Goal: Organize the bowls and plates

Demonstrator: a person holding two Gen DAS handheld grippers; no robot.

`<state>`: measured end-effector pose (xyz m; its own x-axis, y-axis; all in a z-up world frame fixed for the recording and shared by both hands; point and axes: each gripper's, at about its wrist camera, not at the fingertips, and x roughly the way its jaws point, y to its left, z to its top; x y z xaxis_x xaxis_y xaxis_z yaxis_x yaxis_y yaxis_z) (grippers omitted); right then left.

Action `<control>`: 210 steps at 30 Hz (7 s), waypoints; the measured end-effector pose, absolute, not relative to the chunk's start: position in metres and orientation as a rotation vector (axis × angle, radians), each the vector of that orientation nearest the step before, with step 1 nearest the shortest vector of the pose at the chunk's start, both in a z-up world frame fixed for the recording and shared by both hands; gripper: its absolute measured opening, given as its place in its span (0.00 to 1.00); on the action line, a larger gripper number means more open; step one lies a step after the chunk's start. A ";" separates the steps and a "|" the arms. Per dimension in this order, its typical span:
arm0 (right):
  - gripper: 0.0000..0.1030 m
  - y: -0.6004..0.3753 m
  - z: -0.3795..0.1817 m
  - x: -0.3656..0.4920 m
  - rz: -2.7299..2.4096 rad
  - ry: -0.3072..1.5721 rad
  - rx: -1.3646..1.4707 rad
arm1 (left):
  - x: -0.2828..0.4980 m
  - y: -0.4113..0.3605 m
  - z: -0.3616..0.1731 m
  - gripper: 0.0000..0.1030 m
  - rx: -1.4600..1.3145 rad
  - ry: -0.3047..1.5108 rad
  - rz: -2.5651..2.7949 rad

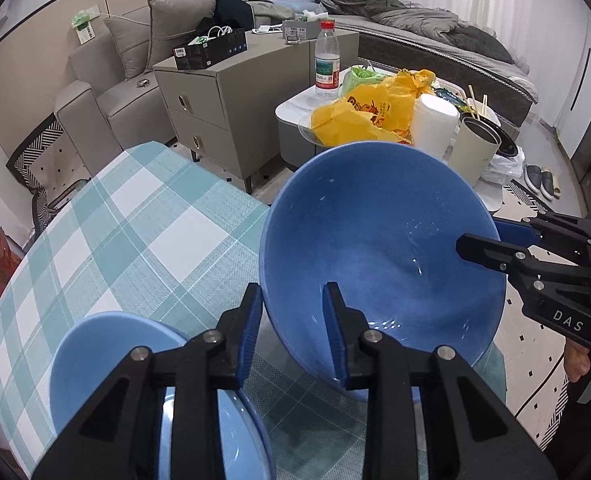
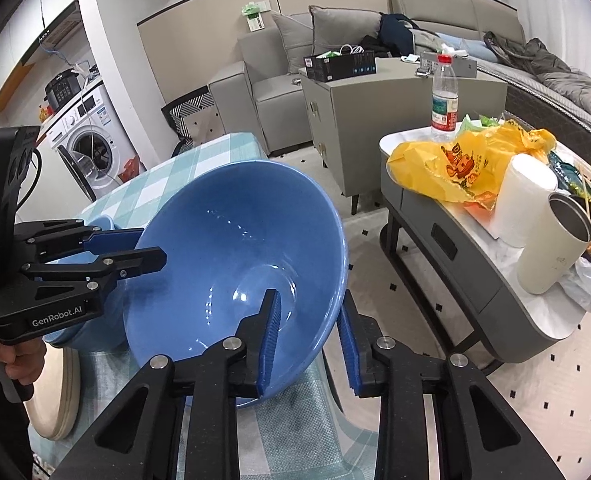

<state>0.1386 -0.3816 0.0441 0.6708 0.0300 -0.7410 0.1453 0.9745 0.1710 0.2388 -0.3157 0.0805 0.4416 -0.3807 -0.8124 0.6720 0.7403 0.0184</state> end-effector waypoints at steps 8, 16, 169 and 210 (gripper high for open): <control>0.27 -0.377 0.061 0.131 -0.063 0.787 0.209 | 0.232 -0.308 0.095 0.29 0.340 0.856 -0.665; 0.27 -0.370 0.082 0.125 -0.069 0.727 0.205 | 0.227 -0.293 0.110 0.29 0.277 0.810 -0.679; 0.74 -0.162 0.042 0.194 0.198 0.806 -0.122 | 0.222 -0.115 0.062 0.47 0.096 0.824 -0.357; 0.99 -0.212 0.035 0.187 0.258 0.804 0.177 | 0.221 -0.096 0.046 1.00 -0.068 0.874 -0.342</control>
<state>0.1869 -0.2121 0.0348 0.6651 0.2943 -0.6863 -0.1608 0.9539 0.2533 0.2215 -0.0961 0.0461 0.5916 -0.3211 -0.7396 0.2659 0.9437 -0.1970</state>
